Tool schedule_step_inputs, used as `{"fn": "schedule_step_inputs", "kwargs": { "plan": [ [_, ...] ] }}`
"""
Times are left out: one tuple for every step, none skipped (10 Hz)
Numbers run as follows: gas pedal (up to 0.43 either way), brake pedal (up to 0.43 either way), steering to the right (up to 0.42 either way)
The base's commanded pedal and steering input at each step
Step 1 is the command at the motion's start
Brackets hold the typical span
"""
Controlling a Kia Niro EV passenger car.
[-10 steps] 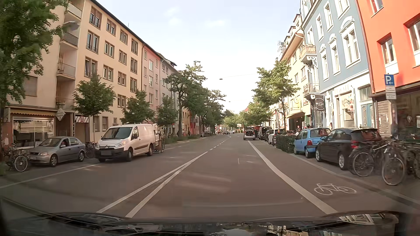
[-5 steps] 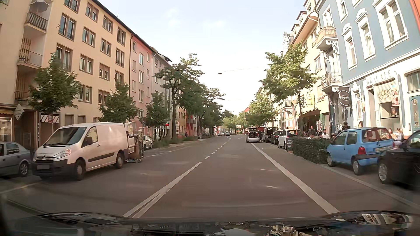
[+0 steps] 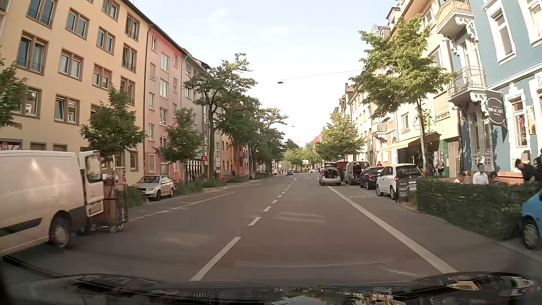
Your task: Follow the waypoints while adhering to traffic rules and regulations
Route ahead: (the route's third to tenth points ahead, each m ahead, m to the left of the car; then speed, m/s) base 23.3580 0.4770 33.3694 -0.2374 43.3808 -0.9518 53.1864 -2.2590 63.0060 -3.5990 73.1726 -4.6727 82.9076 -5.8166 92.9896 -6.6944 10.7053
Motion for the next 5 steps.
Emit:
{"fn": "schedule_step_inputs", "kwargs": {
  "plan": [
    [0.11, 0.0, 0.016],
    [0.098, 0.0, 0.016],
    [0.079, 0.0, 0.018],
    [0.039, 0.0, 0.019],
    [0.028, 0.0, 0.019]
  ]
}}
